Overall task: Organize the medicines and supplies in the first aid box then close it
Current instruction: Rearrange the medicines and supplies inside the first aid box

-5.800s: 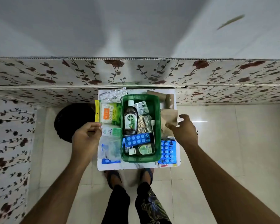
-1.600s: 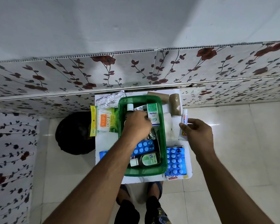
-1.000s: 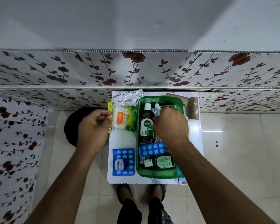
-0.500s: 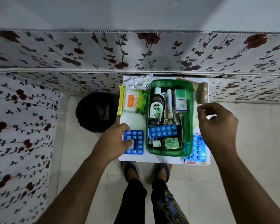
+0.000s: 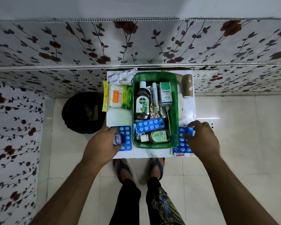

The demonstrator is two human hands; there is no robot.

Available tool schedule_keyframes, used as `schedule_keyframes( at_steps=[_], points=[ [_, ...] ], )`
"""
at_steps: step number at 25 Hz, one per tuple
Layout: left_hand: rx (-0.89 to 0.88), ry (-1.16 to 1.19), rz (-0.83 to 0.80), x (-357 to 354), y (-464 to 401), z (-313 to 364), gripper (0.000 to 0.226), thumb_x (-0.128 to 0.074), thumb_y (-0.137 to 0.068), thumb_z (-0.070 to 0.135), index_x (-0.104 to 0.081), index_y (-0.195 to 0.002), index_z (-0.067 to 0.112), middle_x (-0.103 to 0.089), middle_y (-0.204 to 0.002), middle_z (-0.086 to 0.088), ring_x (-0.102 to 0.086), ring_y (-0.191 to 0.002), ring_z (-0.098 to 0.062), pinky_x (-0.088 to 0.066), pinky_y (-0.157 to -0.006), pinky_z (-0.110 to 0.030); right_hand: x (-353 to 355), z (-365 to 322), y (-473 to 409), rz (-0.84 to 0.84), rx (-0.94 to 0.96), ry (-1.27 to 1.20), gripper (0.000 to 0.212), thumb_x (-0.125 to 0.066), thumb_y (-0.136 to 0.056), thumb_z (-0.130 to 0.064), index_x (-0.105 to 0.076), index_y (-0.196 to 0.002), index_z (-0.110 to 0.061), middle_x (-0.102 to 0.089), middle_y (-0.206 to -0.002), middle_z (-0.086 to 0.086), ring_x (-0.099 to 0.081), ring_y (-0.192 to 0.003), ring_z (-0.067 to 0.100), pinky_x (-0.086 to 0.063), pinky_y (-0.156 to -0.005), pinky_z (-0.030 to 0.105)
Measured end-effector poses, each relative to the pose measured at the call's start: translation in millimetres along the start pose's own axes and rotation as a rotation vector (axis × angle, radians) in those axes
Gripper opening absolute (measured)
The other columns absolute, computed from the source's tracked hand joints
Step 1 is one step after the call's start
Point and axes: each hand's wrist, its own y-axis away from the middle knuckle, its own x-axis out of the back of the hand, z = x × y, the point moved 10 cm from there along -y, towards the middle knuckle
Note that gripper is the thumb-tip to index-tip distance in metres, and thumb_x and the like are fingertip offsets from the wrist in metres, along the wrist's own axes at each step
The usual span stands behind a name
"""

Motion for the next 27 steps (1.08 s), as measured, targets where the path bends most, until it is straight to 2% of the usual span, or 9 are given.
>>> schedule_keyframes(
  at_steps=[4,8,11,15,21,23,24,26,27],
  points=[
    [0.03,0.107,0.143,56.2,11.9,11.3,0.027,-0.078,-0.072,0.036,-0.066,-0.093,0.026,-0.064,-0.089,0.007,-0.062,-0.074,-0.012,-0.048,-0.062,-0.028,2.9,5.1,-4.3,-0.034,-0.026,-0.09,0.022,-0.069,-0.082,-0.014,-0.067,-0.104,-0.018,-0.065,-0.103,0.005,-0.059,-0.086,0.024,-0.042,-0.07,0.03],
    [-0.115,0.309,0.285,102.2,12.1,82.3,0.028,-0.081,-0.072,0.034,-0.068,-0.096,0.024,-0.064,-0.09,0.008,-0.063,-0.068,-0.005,-0.051,-0.065,-0.023,15.2,10.8,-3.3,-0.071,-0.053,-0.246,0.009,-0.067,-0.084,-0.007,-0.066,-0.09,-0.013,-0.066,-0.092,0.0,-0.057,-0.082,0.02,-0.037,-0.063,0.026],
    [-0.227,0.107,0.11,58.7,-18.0,140.6,0.029,-0.078,-0.074,0.032,-0.069,-0.099,0.019,-0.066,-0.096,0.001,-0.063,-0.079,-0.017,-0.05,-0.071,-0.027,33.5,12.2,-1.4,-0.058,-0.056,-0.339,0.008,-0.066,-0.085,-0.004,-0.065,-0.085,-0.013,-0.067,-0.083,-0.001,-0.057,-0.073,0.017,-0.037,-0.057,0.022],
    [-0.2,-0.046,-0.058,4.6,-42.4,159.8,0.028,-0.076,-0.074,0.025,-0.069,-0.098,0.012,-0.068,-0.094,-0.008,-0.065,-0.087,-0.028,-0.053,-0.071,-0.033,65.6,18.0,-3.9,0.029,-0.063,-0.399,0.011,-0.066,-0.085,-0.003,-0.065,-0.087,-0.014,-0.066,-0.078,-0.004,-0.059,-0.073,0.017,-0.039,-0.058,0.023],
    [-0.203,0.01,-0.296,-39.7,-32.6,153.4,0.029,-0.066,-0.078,0.005,-0.07,-0.107,0.01,-0.072,-0.098,-0.01,-0.067,-0.089,-0.027,-0.057,-0.08,-0.038,103.2,10.5,1.0,0.174,-0.055,-0.488,0.01,-0.066,-0.086,-0.006,-0.067,-0.09,-0.015,-0.07,-0.083,-0.002,-0.062,-0.077,0.021,-0.046,-0.065,0.026],
    [-0.21,0.087,-0.255,-17.5,-30.0,150.1,0.035,-0.061,-0.086,0.007,-0.067,-0.12,0.014,-0.071,-0.109,-0.008,-0.067,-0.093,-0.022,-0.054,-0.08,-0.03,115.1,-4.0,7.2,0.212,-0.009,-0.544,0.015,-0.067,-0.085,-0.005,-0.066,-0.085,-0.021,-0.07,-0.082,-0.008,-0.066,-0.079,0.02,-0.052,-0.071,0.032],
    [-0.198,0.194,-0.193,3.4,-29.0,145.0,0.032,-0.058,-0.091,0.009,-0.066,-0.122,0.017,-0.071,-0.109,-0.005,-0.068,-0.085,-0.015,-0.053,-0.072,-0.026,120.8,-15.6,10.4,0.221,0.027,-0.588,0.021,-0.068,-0.085,-0.005,-0.064,-0.082,-0.025,-0.07,-0.082,-0.01,-0.068,-0.08,0.019,-0.052,-0.072,0.032],
    [-0.12,0.455,0.02,56.5,-26.2,117.3,0.024,-0.057,-0.095,0.013,-0.068,-0.111,0.026,-0.071,-0.094,0.003,-0.064,-0.06,-0.006,-0.05,-0.052,-0.023,127.8,-43.9,15.9,0.21,0.106,-0.654,0.028,-0.068,-0.086,-0.004,-0.062,-0.077,-0.03,-0.07,-0.082,-0.013,-0.068,-0.079,0.012,-0.051,-0.07,0.03],
    [-0.063,0.57,0.159,82.1,-23.7,94.4,0.022,-0.058,-0.094,0.013,-0.069,-0.102,0.03,-0.071,-0.087,0.007,-0.065,-0.058,-0.008,-0.052,-0.052,-0.026,131.1,-58.5,18.7,0.21,0.143,-0.643,0.029,-0.067,-0.086,-0.004,-0.061,-0.076,-0.031,-0.069,-0.081,-0.015,-0.066,-0.078,0.007,-0.051,-0.069,0.029]
  ],
)
